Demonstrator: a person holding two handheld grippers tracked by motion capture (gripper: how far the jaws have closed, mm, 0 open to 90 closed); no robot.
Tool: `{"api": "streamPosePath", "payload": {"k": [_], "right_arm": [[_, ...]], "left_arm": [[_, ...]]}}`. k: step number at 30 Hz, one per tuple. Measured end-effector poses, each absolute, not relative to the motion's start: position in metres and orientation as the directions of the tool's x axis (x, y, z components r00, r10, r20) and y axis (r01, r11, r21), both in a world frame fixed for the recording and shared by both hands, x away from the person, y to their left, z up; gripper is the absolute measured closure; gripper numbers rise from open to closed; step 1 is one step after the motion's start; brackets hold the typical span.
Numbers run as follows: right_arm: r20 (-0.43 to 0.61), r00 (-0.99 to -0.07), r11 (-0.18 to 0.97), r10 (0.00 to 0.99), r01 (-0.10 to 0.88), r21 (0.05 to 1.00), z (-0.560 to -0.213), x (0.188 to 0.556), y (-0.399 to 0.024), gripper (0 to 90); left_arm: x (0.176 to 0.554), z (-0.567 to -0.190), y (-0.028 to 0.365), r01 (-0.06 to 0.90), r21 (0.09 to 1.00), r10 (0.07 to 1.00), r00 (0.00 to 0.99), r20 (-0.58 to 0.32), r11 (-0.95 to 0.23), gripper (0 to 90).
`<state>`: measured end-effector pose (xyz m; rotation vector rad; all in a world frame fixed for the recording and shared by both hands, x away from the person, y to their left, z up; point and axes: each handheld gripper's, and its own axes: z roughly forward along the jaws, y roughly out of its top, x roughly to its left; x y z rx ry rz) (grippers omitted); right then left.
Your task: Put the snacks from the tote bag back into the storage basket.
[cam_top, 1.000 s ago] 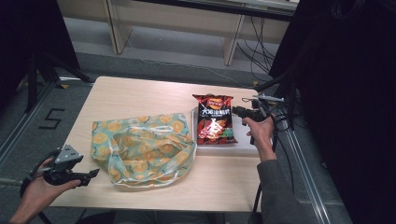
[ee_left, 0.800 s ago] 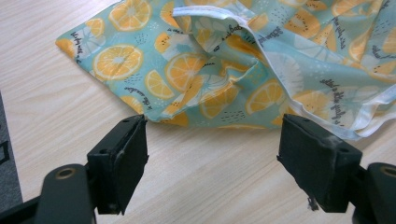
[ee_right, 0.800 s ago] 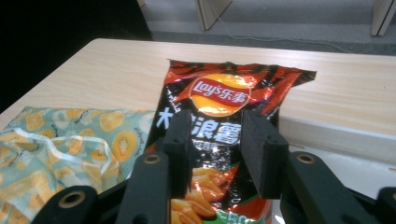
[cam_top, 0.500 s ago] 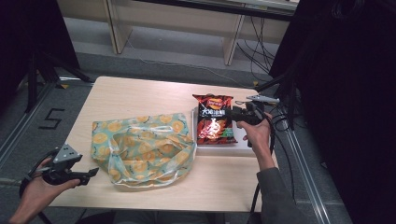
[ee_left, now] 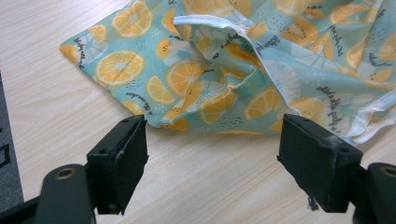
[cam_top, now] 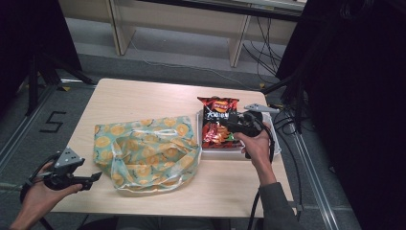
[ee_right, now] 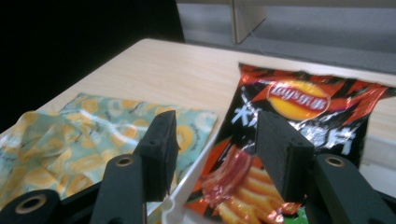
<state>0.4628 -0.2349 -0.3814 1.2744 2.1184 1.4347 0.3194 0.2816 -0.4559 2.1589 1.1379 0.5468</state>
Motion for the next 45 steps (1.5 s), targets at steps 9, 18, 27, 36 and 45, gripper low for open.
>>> {"api": "streamPosePath", "payload": {"k": [9, 18, 27, 36, 45], "right_arm": [[0.194, -0.602, 0.161, 0.775, 0.484, 0.86, -0.39, 0.458, -0.23, 48.4], [0.213, -0.602, 0.155, 0.77, 0.5, 0.852, -0.394, 0.449, -0.224, 44.4], [0.237, -0.619, 0.148, 0.749, 0.504, 0.851, -0.402, 0.431, -0.219, 42.9], [0.224, -0.618, 0.164, 0.753, 0.506, 0.847, -0.408, 0.423, -0.216, 42.5], [0.194, -0.648, 0.208, 0.736, 0.49, 0.846, -0.412, 0.416, -0.214, 40.8]], "left_arm": [[0.32, -0.455, 0.282, 0.574, 0.698, 0.836, 0.545, 0.064, -0.428, 23.0], [0.319, -0.458, 0.28, 0.579, 0.7, 0.839, 0.541, 0.053, -0.417, 22.9], [0.319, -0.457, 0.281, 0.578, 0.694, 0.836, 0.546, 0.063, -0.43, 22.7], [0.319, -0.457, 0.28, 0.573, 0.699, 0.831, 0.553, 0.055, -0.428, 22.4], [0.319, -0.457, 0.28, 0.573, 0.699, 0.832, 0.553, 0.054, -0.427, 22.4]]}}
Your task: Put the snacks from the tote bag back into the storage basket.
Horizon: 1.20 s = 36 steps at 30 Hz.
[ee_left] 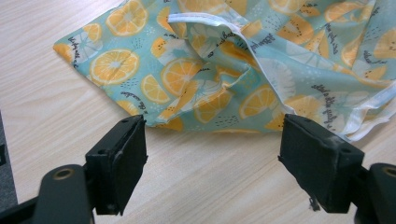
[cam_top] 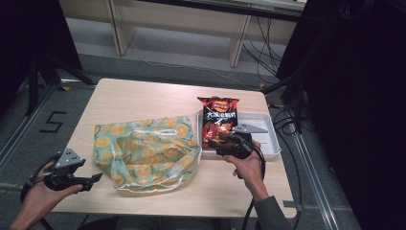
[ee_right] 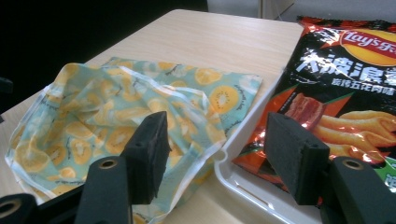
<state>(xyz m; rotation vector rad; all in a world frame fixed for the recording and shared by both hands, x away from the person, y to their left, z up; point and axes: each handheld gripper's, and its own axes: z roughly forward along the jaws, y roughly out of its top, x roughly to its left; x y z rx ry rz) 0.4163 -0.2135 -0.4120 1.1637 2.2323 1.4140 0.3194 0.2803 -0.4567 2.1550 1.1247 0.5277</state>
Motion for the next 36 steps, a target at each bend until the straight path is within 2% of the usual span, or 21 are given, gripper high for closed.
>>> {"api": "streamPosePath", "payload": {"k": [1, 3, 9, 13, 15, 17, 18, 19, 31, 32, 33, 36], "right_arm": [[0.217, -0.64, 0.184, 0.737, 0.499, 0.847, -0.413, 0.414, -0.211, 40.5], [0.201, -0.663, 0.199, 0.721, 0.476, 0.857, -0.415, 0.415, -0.211, 39.9], [0.221, -0.667, 0.208, 0.712, 0.501, 0.84, -0.418, 0.408, -0.207, 38.4], [0.2, -0.689, 0.233, 0.697, 0.481, 0.845, -0.42, 0.406, -0.208, 38.3], [0.227, -0.683, 0.225, 0.694, 0.505, 0.833, -0.421, 0.402, -0.205, 38.3], [0.203, -0.705, 0.249, 0.68, 0.482, 0.84, -0.422, 0.402, -0.206, 38.3], [0.224, -0.692, 0.237, 0.686, 0.503, 0.831, -0.421, 0.399, -0.204, 38.3], [0.201, -0.706, 0.25, 0.679, 0.481, 0.84, -0.422, 0.4, -0.205, 38.3], [0.209, -0.702, 0.266, 0.681, 0.503, 0.823, -0.428, 0.389, -0.203, 38.1], [0.181, -0.705, 0.282, 0.685, 0.487, 0.827, -0.428, 0.39, -0.204, 38.1], [0.212, -0.697, 0.271, 0.685, 0.514, 0.814, -0.428, 0.387, -0.203, 38.1], [0.193, -0.711, 0.286, 0.676, 0.495, 0.82, -0.43, 0.388, -0.204, 38.1]], "left_arm": [[0.319, -0.457, 0.28, 0.574, 0.699, 0.83, 0.555, 0.051, -0.427, 22.3], [0.319, -0.457, 0.279, 0.574, 0.699, 0.828, 0.559, 0.046, -0.426, 22.1], [0.319, -0.459, 0.276, 0.578, 0.71, 0.837, 0.546, 0.031, -0.402, 21.8], [0.319, -0.458, 0.277, 0.576, 0.699, 0.831, 0.555, 0.046, -0.423, 21.8], [0.319, -0.457, 0.277, 0.575, 0.694, 0.825, 0.564, 0.048, -0.433, 21.8], [0.318, -0.459, 0.274, 0.579, 0.707, 0.834, 0.551, 0.028, -0.406, 21.8], [0.319, -0.457, 0.276, 0.57, 0.692, 0.819, 0.571, 0.054, -0.443, 21.7], [0.318, -0.457, 0.275, 0.571, 0.699, 0.824, 0.565, 0.046, -0.43, 21.8], [0.317, -0.456, 0.271, 0.56, 0.702, 0.821, 0.568, 0.061, -0.44, 21.7], [0.316, -0.455, 0.272, 0.563, 0.697, 0.819, 0.57, 0.064, -0.445, 21.8], [0.316, -0.455, 0.271, 0.564, 0.704, 0.824, 0.564, 0.052, -0.431, 21.8], [0.316, -0.456, 0.271, 0.558, 0.71, 0.822, 0.567, 0.052, -0.43, 21.8]]}}
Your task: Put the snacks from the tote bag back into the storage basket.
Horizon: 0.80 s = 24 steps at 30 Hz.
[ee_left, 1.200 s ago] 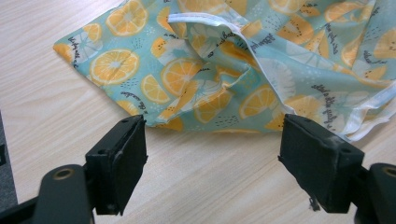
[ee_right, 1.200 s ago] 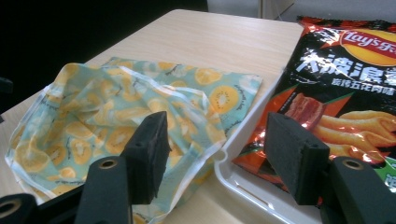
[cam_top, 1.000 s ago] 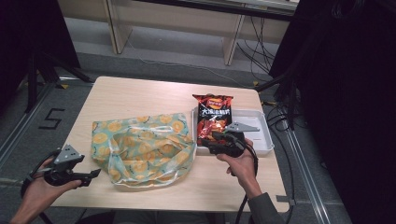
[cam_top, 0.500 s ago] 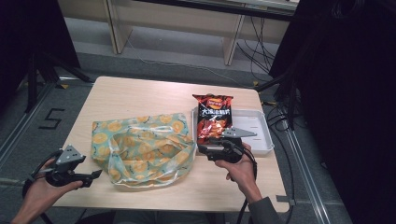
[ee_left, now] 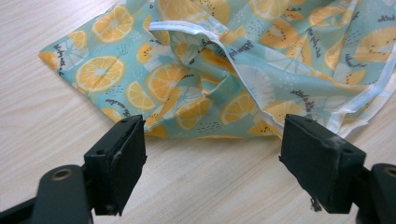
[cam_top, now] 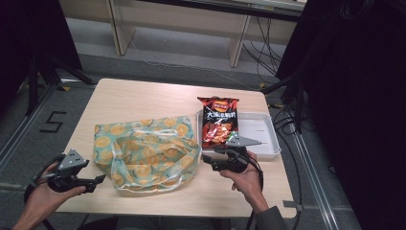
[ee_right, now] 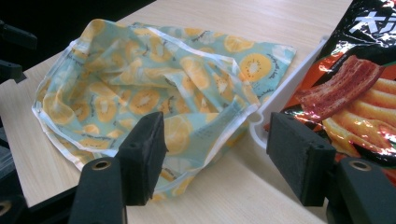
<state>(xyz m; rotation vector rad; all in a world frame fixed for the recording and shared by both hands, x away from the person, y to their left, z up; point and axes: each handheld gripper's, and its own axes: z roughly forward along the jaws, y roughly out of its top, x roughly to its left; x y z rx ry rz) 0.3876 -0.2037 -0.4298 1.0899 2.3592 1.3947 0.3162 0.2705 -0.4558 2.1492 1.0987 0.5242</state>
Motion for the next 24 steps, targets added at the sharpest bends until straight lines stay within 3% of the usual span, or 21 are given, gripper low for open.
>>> {"api": "streamPosePath", "payload": {"k": [20, 21, 24], "right_arm": [[0.168, -0.729, 0.345, 0.664, 0.498, 0.796, -0.441, 0.371, -0.202, 36.1], [0.186, -0.709, 0.34, 0.68, 0.53, 0.777, -0.44, 0.367, -0.201, 35.9], [0.154, -0.728, 0.362, 0.668, 0.498, 0.788, -0.443, 0.367, -0.204, 35.8]], "left_arm": [[0.313, -0.455, 0.266, 0.563, 0.705, 0.815, 0.579, 0.037, -0.432, 21.7], [0.312, -0.454, 0.265, 0.556, 0.711, 0.816, 0.577, 0.042, -0.43, 21.7], [0.309, -0.45, 0.262, 0.54, 0.715, 0.807, 0.587, 0.058, -0.445, 21.3]]}}
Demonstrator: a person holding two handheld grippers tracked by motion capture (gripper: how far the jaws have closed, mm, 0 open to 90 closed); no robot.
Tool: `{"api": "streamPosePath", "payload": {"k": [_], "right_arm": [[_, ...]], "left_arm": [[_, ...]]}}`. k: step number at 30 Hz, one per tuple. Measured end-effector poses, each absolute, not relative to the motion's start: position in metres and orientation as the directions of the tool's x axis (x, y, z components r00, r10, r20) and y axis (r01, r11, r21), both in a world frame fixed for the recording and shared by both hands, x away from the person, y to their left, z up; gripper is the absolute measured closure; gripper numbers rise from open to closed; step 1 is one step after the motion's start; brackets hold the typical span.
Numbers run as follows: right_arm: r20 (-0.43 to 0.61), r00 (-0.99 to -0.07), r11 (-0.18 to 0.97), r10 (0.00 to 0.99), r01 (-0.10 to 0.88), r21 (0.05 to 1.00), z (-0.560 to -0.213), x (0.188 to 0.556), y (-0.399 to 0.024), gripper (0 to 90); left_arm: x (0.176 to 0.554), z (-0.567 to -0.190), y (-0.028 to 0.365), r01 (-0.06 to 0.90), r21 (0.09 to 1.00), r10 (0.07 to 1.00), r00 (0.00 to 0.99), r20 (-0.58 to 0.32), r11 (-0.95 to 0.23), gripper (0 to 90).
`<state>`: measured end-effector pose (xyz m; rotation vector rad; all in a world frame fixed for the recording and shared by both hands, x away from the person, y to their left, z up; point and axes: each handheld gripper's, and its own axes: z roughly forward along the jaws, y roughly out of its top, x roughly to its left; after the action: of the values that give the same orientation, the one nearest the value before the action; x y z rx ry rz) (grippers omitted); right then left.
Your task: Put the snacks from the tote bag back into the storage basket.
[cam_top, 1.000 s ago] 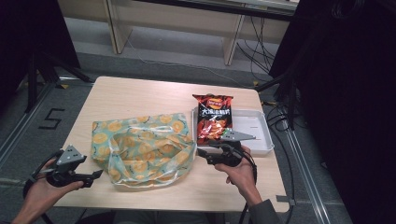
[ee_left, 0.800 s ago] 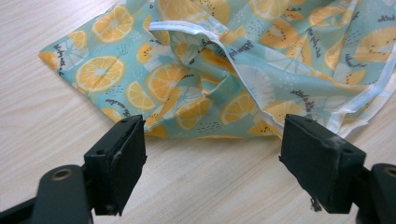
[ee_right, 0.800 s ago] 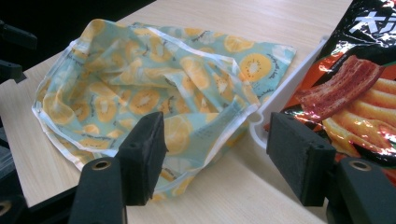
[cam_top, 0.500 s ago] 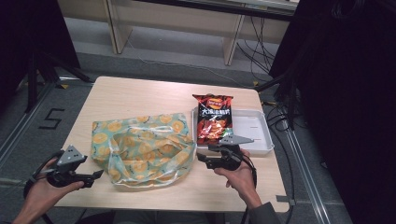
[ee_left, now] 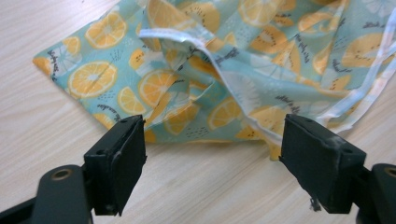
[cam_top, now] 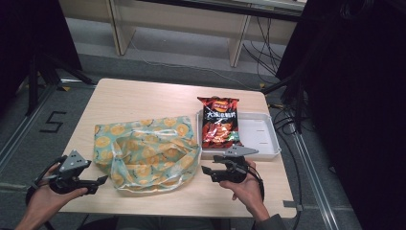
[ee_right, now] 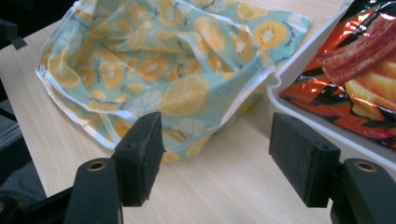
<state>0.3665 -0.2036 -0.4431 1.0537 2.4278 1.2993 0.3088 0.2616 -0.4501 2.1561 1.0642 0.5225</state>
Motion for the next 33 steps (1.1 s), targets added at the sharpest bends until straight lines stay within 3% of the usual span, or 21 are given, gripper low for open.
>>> {"api": "streamPosePath", "payload": {"k": [7, 10, 11, 16, 18, 21, 33], "right_arm": [[0.187, -0.698, 0.353, 0.692, 0.552, 0.755, -0.446, 0.356, -0.205, 35.2], [0.15, -0.718, 0.381, 0.68, 0.52, 0.765, -0.449, 0.354, -0.205, 35.2], [0.155, -0.708, 0.371, 0.689, 0.528, 0.764, -0.449, 0.351, -0.204, 35.1], [0.139, -0.725, 0.406, 0.674, 0.521, 0.751, -0.452, 0.345, -0.203, 34.5], [0.137, -0.735, 0.42, 0.664, 0.519, 0.745, -0.452, 0.342, -0.203, 34.2], [0.139, -0.734, 0.424, 0.665, 0.525, 0.738, -0.454, 0.338, -0.203, 33.6], [0.139, -0.73, 0.434, 0.669, 0.536, 0.724, -0.456, 0.335, -0.203, 32.8]], "left_arm": [[0.3, -0.45, 0.248, 0.524, 0.726, 0.787, 0.615, 0.038, -0.445, 20.9], [0.297, -0.449, 0.244, 0.517, 0.726, 0.781, 0.623, 0.044, -0.453, 20.9], [0.296, -0.452, 0.24, 0.518, 0.753, 0.796, 0.605, 0.012, -0.405, 20.9], [0.292, -0.449, 0.24, 0.517, 0.725, 0.781, 0.623, 0.046, -0.456, 20.9], [0.291, -0.452, 0.237, 0.514, 0.757, 0.798, 0.602, 0.015, -0.402, 20.9], [0.29, -0.45, 0.24, 0.505, 0.727, 0.776, 0.628, 0.06, -0.465, 20.9], [0.291, -0.452, 0.239, 0.511, 0.721, 0.778, 0.625, 0.06, -0.467, 20.7]]}}
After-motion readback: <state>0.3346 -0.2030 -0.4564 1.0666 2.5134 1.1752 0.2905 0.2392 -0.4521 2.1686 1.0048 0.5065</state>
